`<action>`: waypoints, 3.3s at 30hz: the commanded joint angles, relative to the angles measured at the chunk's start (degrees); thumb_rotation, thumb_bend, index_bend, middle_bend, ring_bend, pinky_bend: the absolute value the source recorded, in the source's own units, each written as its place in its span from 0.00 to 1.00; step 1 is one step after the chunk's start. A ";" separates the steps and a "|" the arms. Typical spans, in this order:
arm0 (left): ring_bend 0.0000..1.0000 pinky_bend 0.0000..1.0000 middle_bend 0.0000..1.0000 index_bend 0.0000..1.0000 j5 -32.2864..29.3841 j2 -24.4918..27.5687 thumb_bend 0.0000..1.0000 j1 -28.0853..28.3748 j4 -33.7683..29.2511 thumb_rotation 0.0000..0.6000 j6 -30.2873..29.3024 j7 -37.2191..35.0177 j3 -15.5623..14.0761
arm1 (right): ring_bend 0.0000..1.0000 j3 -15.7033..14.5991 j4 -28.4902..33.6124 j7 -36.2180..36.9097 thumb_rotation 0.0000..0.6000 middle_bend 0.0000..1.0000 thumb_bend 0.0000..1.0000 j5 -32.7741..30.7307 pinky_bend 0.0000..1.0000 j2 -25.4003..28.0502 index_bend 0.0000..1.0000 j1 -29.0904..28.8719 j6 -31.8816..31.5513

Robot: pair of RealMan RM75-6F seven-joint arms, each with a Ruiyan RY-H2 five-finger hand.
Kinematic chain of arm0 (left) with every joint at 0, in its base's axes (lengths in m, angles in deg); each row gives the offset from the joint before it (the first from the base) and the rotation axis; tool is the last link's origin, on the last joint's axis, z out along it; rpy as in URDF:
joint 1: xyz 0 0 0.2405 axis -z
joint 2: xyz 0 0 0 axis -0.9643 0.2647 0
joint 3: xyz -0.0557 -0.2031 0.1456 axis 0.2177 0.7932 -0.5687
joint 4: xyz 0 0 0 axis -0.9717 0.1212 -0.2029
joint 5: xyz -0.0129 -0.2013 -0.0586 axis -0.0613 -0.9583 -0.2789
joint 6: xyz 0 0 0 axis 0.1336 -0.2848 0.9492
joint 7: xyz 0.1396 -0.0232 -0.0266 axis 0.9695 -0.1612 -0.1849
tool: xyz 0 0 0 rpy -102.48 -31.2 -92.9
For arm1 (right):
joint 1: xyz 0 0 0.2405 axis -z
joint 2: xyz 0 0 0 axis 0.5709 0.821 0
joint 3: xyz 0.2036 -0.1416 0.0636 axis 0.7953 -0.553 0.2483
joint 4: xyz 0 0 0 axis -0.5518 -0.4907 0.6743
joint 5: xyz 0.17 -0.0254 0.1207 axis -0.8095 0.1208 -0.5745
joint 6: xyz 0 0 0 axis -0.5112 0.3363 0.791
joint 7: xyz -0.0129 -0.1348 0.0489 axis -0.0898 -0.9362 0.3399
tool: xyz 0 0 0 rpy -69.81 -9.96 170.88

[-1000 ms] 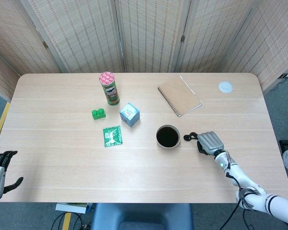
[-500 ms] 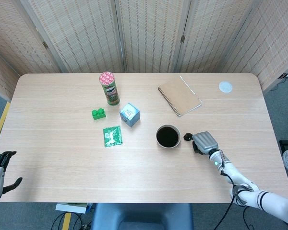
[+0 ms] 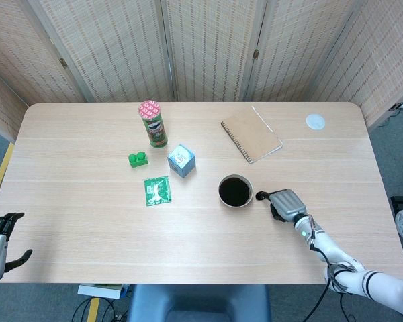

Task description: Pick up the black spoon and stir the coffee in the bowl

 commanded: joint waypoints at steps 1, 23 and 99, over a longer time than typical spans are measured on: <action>0.21 0.19 0.23 0.21 0.10 0.00 0.24 -0.02 -0.06 1.00 -0.07 0.04 -0.01 | 1.00 -0.58 0.60 -0.01 1.00 1.00 0.99 0.38 1.00 0.44 0.24 0.36 -0.27; 0.21 0.19 0.23 0.21 0.37 -0.05 0.24 -0.13 -1.23 1.00 -0.20 1.41 -0.12 | 1.00 -5.91 5.96 2.42 1.00 1.00 0.90 7.28 1.00 10.59 0.24 4.99 -6.36; 0.21 0.19 0.23 0.21 0.90 -0.14 0.24 -0.69 -1.06 1.00 -0.47 1.00 -0.14 | 1.00 -4.32 7.93 1.17 1.00 0.94 0.12 12.13 1.00 7.41 0.24 8.92 -17.56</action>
